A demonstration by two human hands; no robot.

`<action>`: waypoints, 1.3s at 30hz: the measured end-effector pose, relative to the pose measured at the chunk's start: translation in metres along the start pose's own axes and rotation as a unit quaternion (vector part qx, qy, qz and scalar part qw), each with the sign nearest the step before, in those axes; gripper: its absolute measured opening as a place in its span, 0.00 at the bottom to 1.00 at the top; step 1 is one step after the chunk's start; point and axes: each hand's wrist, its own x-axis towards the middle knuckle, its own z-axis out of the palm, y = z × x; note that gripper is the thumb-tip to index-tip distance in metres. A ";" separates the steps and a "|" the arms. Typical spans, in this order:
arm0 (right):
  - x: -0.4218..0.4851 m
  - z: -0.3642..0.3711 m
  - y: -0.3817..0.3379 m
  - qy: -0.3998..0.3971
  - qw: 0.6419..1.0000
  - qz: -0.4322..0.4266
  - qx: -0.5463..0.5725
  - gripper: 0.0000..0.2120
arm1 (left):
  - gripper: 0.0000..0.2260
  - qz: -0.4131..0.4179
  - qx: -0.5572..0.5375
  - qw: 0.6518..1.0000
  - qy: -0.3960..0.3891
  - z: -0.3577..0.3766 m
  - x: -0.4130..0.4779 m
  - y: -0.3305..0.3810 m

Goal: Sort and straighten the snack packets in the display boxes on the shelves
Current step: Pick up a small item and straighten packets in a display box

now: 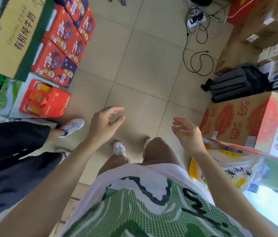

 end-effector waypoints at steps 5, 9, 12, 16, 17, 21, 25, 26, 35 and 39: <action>0.043 -0.014 -0.008 0.005 0.999 0.053 0.006 0.13 | 0.15 -0.002 0.015 1.000 -0.021 0.003 0.058 0.017; 0.111 -0.036 -0.025 -0.019 0.998 0.058 0.006 0.14 | 0.16 -0.039 0.036 0.998 -0.022 0.016 0.107 0.031; 0.161 -0.049 -0.049 -0.049 0.998 0.036 -0.009 0.14 | 0.13 -0.073 0.026 0.997 -0.017 0.021 0.136 0.044; 0.224 -0.060 -0.096 -0.064 0.998 -0.015 -0.020 0.15 | 0.22 -0.130 0.014 0.991 -0.011 0.012 0.167 0.057; 0.239 -0.062 -0.110 -0.069 0.997 -0.028 -0.021 0.15 | 0.24 -0.139 0.021 0.990 -0.008 0.007 0.177 0.057; 0.300 -0.066 -0.168 -0.085 0.993 -0.074 -0.039 0.17 | 0.14 -0.143 0.034 0.989 -0.007 -0.018 0.227 0.060; 0.359 -0.064 -0.214 -0.094 0.990 -0.087 -0.058 0.17 | 0.11 -0.137 0.014 0.990 0.009 -0.047 0.299 0.051; 0.374 -0.064 -0.223 -0.092 0.990 -0.081 -0.065 0.18 | 0.11 -0.130 0.013 0.991 0.005 -0.055 0.322 0.050; 0.471 -0.086 -0.283 -0.066 0.995 0.041 -0.068 0.17 | 0.16 -0.047 -0.027 0.998 -0.021 -0.129 0.519 0.094; 0.525 -0.096 -0.307 -0.059 0.994 0.058 -0.065 0.17 | 0.16 -0.026 -0.025 0.999 -0.012 -0.149 0.606 0.116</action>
